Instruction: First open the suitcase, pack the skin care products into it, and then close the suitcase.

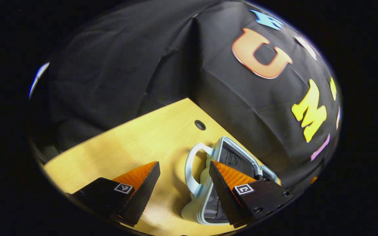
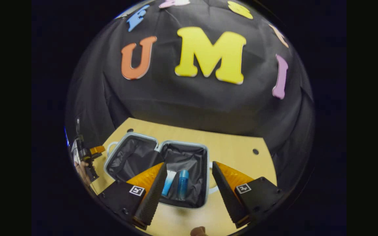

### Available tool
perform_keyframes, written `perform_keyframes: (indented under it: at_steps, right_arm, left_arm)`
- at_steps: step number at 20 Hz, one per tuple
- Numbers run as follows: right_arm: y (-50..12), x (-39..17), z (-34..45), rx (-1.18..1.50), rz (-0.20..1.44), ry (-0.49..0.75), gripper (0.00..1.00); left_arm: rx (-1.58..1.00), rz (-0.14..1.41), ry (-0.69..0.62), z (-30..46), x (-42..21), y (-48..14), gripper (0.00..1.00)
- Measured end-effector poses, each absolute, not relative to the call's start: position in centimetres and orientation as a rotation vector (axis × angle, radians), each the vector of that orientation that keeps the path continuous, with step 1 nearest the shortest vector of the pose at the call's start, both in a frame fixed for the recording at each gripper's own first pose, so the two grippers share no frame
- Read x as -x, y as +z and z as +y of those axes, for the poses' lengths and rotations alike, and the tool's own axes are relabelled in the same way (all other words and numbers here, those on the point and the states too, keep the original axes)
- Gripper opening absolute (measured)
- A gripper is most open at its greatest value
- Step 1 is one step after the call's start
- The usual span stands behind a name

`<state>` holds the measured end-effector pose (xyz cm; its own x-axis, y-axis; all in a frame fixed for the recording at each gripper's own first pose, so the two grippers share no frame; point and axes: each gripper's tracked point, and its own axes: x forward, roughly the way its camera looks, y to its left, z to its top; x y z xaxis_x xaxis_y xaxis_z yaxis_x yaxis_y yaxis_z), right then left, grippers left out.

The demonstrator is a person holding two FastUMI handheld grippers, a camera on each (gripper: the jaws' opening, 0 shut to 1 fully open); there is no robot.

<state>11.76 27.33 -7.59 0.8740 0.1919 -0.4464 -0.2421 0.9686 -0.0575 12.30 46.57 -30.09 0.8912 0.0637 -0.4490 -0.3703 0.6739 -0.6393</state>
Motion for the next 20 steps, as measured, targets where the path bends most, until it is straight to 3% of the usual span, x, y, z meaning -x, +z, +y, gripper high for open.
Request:
perform_keyframes:
  at_steps: [3, 5, 6, 7, 9, 11, 12, 13, 16, 20]
  right_arm:
    - [-3.6, -7.2, 24.4, 0.129, 0.381, 0.209, 0.81]
    - [-1.1, -5.2, 23.3, 0.075, 0.343, 0.19, 0.8]
    - [-0.5, -4.5, 22.8, 0.065, 0.326, 0.178, 0.81]
    - [0.1, -3.9, 22.1, 0.072, 0.313, 0.168, 0.81]
    - [1.7, -3.4, 20.4, 0.08, 0.274, 0.127, 0.8]
    - [3.0, -3.5, 17.9, 0.062, 0.225, 0.053, 0.81]
    - [3.3, -3.0, 17.4, 0.047, 0.213, 0.037, 0.81]
    - [3.7, -2.7, 16.5, 0.039, 0.207, 0.015, 0.81]
    - [5.2, -1.5, 13.5, 0.029, 0.167, -0.045, 0.8]
    - [5.8, 0.1, 11.2, 0.016, 0.135, -0.049, 0.81]
  left_arm:
    - [0.968, 0.401, 0.226, 46.6, -13.4, -30.8, 0.9]
    - [1.061, 0.421, 0.221, 45.7, -14.5, -32.1, 0.79]
    - [1.077, 0.442, 0.228, 45.7, -14.8, -33.2, 0.82]
    - [1.096, 0.453, 0.221, 45.3, -15.1, -33.8, 0.67]
    - [1.147, 0.456, 0.172, 44.2, -15.4, -33.7, 0.58]
    - [1.189, 0.447, 0.15, 43.7, -15.9, -33.7, 0.39]
    - [1.221, 0.44, 0.15, 43.8, -15.9, -33.6, 0.07]
    - [1.248, 0.436, 0.145, 43.7, -16.0, -33.5, 0.16]
    - [1.203, 0.438, 0.152, 43.6, -15.8, -33.2, 0.07]
    - [1.08, 0.422, 0.215, 44.2, -16.2, -29.8, 0.04]
